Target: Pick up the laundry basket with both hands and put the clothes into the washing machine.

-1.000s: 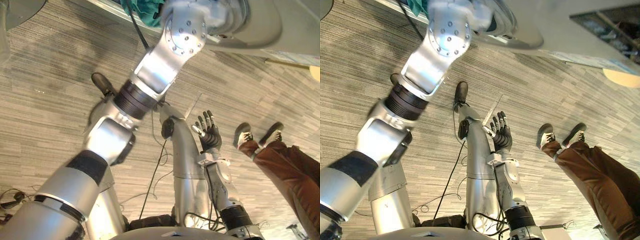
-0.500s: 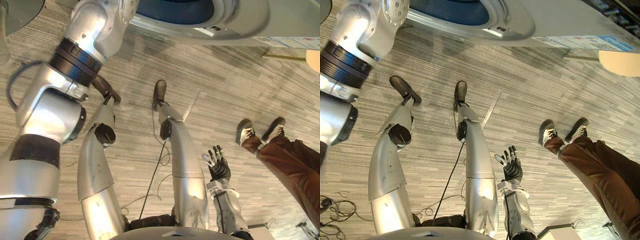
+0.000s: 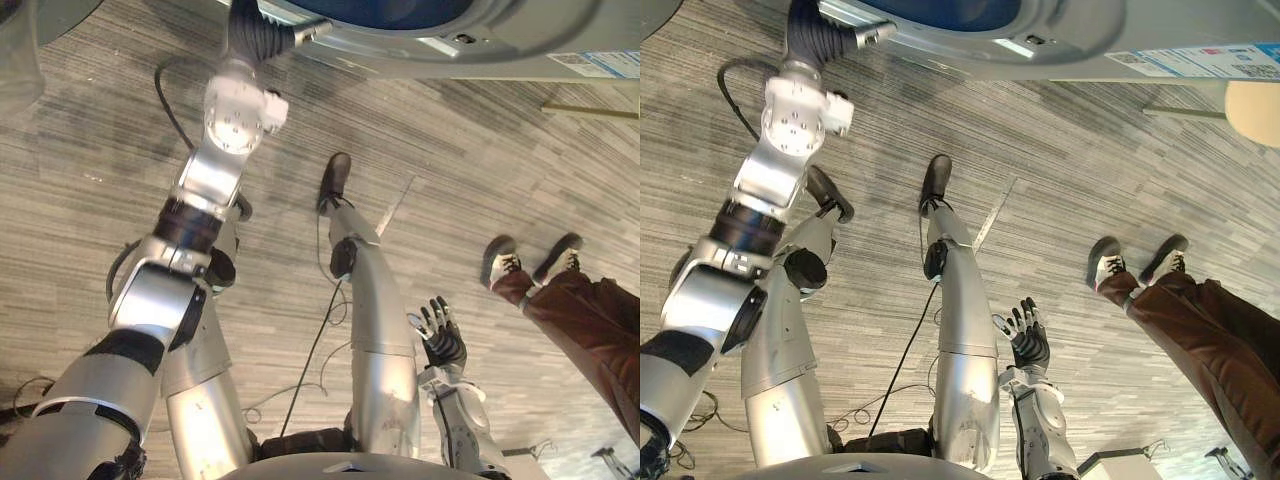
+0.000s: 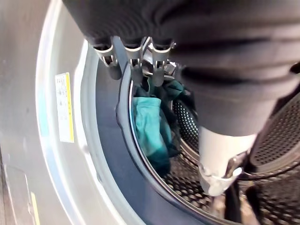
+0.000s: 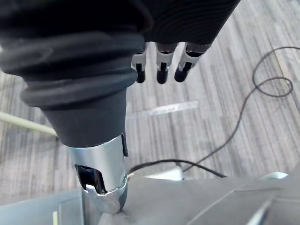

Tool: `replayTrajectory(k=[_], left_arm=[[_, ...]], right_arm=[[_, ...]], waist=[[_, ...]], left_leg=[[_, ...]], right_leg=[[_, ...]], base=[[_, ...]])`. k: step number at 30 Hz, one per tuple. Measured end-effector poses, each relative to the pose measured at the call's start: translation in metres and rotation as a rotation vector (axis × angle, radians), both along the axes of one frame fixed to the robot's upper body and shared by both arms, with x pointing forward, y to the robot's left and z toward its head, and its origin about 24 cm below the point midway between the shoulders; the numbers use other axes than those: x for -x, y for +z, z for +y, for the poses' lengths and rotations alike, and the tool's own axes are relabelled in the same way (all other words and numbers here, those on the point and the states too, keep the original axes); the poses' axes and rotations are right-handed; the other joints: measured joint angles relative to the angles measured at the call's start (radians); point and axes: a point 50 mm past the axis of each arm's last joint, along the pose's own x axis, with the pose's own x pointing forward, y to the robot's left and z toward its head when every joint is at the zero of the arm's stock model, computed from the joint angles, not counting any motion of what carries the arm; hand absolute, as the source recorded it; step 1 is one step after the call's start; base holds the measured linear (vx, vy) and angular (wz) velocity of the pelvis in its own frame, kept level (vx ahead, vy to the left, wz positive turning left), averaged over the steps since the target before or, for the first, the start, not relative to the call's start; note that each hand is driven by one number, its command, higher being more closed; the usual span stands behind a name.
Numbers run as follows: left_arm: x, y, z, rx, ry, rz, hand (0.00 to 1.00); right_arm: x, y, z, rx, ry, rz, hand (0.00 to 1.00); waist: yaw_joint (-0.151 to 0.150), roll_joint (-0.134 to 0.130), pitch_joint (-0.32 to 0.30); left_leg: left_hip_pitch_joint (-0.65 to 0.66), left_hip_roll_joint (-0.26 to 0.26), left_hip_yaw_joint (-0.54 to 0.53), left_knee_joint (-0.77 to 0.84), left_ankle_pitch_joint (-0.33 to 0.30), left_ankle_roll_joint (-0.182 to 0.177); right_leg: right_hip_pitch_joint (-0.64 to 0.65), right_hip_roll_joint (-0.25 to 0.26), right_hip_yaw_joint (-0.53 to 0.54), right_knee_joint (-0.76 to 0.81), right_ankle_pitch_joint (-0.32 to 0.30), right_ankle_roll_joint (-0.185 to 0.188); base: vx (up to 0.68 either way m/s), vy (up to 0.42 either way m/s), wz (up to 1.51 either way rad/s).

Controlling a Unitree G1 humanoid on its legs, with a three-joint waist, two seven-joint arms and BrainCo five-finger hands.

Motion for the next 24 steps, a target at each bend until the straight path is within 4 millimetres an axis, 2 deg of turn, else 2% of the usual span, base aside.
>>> replayTrajectory(k=[3,6,7,11,14,17,20,22,23,24], left_arm=[[0.015,-0.02,-0.001,0.049,-0.102,0.0,0.0],[0.024,-0.044,0.004,0.097,-0.108,0.04,0.0],[0.027,-0.052,0.005,0.136,-0.102,0.055,0.0],[0.034,-0.075,0.007,0.239,-0.083,0.115,0.0],[0.043,-0.09,0.003,0.298,-0.097,0.155,0.0],[0.05,-0.113,0.0,0.369,-0.139,0.223,0.0],[0.052,-0.147,0.006,0.424,-0.153,0.35,0.0],[0.057,-0.183,0.011,0.463,-0.153,0.491,0.0],[0.06,-0.193,0.013,0.469,-0.152,0.526,0.0],[0.068,-0.212,0.016,0.48,-0.155,0.599,0.0]], right_arm=[[-0.001,0.002,0.0,0.001,-0.015,-0.001,0.0],[-0.004,0.009,-0.005,0.013,-0.025,-0.028,0.0],[-0.004,0.012,-0.007,0.023,-0.027,-0.04,0.0],[-0.009,0.023,-0.005,0.029,-0.015,-0.095,0.0],[-0.015,0.034,0.006,0.023,0.031,-0.159,0.0],[-0.016,0.034,0.006,0.032,0.028,-0.158,0.0],[-0.019,0.03,0.004,0.026,0.017,-0.14,0.0],[-0.02,0.024,0.003,0.027,-0.002,-0.105,0.0],[-0.02,0.022,0.003,0.026,0.0,-0.099,0.0],[-0.022,0.02,0.007,0.02,0.013,-0.085,0.0]], waist=[[0.022,0.002,0.0],[0.033,0.039,0.0],[0.041,0.043,0.002],[0.054,0.045,0.003],[0.066,0.05,0.002],[0.077,0.053,0.001],[0.086,0.056,0.001],[0.104,0.06,-0.001],[0.109,0.061,-0.001],[0.114,0.062,-0.001]], left_leg=[[0.014,-0.001,-0.005,-0.016,0.011,-0.015],[0.02,-0.006,-0.026,-0.034,0.031,-0.013],[0.023,-0.006,-0.028,-0.041,0.037,-0.015],[0.04,-0.006,-0.031,-0.061,0.054,-0.035],[0.045,-0.005,-0.047,-0.066,0.066,-0.033],[0.055,-0.005,-0.063,-0.053,0.068,-0.033],[0.102,-0.002,-0.084,-0.026,0.063,-0.03],[0.2,-0.002,-0.085,-0.022,0.051,-0.039],[0.232,-0.002,-0.084,-0.029,0.047,-0.041],[0.314,-0.012,-0.084,-0.056,0.049,-0.048]], right_leg=[[0.006,0.001,-0.002,0.005,-0.004,-0.001],[0.016,0.001,-0.018,0.014,-0.016,-0.015],[0.014,0.001,-0.02,0.022,-0.022,-0.016],[0.014,0.001,-0.025,0.04,-0.04,-0.028],[0.015,0.005,-0.031,0.058,-0.055,-0.035],[0.022,0.001,-0.035,0.101,-0.075,-0.042],[0.07,-0.003,-0.04,0.146,-0.105,-0.045],[0.157,-0.004,-0.04,0.17,-0.148,-0.049],[0.186,-0.005,-0.038,0.169,-0.153,-0.05],[0.259,-0.005,-0.037,0.163,-0.161,-0.05]], base=[[-0.09,-0.038,0.06],[-0.07,-0.041,0.12],[-0.06,-0.048,0.15],[-0.06,-0.072,0.08],[-0.04,-0.062,0.06],[-0.03,-0.076,0.12],[-0.03,-0.094,0.14],[-0.05,-0.131,0.13],[-0.08,-0.185,0.08],[-0.08,-0.182,0.12]])
